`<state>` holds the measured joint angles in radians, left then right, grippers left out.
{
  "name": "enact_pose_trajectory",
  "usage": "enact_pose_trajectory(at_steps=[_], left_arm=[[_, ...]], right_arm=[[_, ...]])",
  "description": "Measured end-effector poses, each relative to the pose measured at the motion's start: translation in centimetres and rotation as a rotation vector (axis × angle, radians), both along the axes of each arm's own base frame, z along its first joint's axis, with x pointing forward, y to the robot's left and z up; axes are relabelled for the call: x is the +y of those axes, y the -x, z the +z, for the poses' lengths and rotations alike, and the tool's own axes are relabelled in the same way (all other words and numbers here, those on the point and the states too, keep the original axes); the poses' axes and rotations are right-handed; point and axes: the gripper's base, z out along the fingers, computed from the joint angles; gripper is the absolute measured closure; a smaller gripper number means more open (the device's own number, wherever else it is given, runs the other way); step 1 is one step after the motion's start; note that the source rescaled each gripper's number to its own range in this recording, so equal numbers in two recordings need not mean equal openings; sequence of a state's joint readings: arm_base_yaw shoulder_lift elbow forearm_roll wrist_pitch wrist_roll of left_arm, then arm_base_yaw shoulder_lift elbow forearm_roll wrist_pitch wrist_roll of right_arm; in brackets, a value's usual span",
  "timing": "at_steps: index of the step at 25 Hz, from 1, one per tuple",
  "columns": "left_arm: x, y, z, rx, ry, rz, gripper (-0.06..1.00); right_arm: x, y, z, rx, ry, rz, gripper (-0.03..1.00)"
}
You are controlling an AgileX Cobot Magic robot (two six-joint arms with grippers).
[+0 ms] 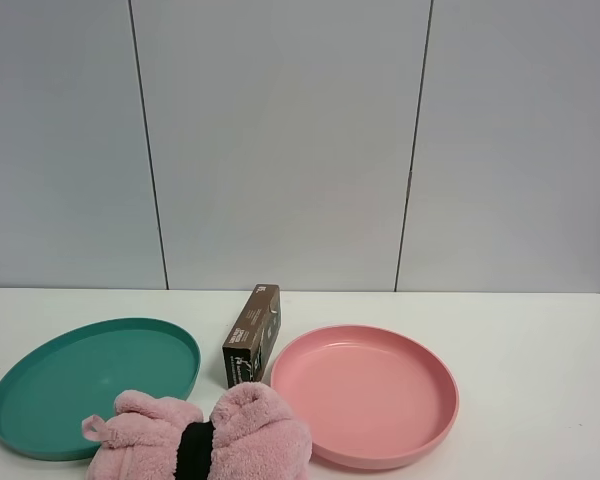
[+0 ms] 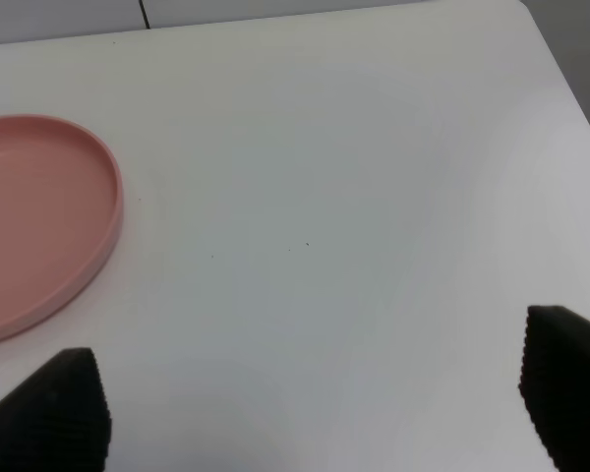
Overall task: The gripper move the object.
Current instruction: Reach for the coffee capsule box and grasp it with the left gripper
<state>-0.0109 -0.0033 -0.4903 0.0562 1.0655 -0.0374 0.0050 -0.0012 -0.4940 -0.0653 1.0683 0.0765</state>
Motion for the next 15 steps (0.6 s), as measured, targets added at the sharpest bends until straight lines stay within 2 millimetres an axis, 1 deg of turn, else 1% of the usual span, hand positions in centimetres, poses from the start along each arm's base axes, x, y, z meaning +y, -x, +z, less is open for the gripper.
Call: enact_pose_trajectory(at_steps=[1, 15], left_arm=[[0.0, 0.0, 0.0, 0.0, 0.0, 0.0, 0.0], [0.0, 0.0, 0.0, 0.0, 0.0, 0.0, 0.0]], right_arm=[[0.0, 0.0, 0.0, 0.0, 0.0, 0.0, -0.03], [0.0, 0.0, 0.0, 0.0, 0.0, 0.0, -0.03]])
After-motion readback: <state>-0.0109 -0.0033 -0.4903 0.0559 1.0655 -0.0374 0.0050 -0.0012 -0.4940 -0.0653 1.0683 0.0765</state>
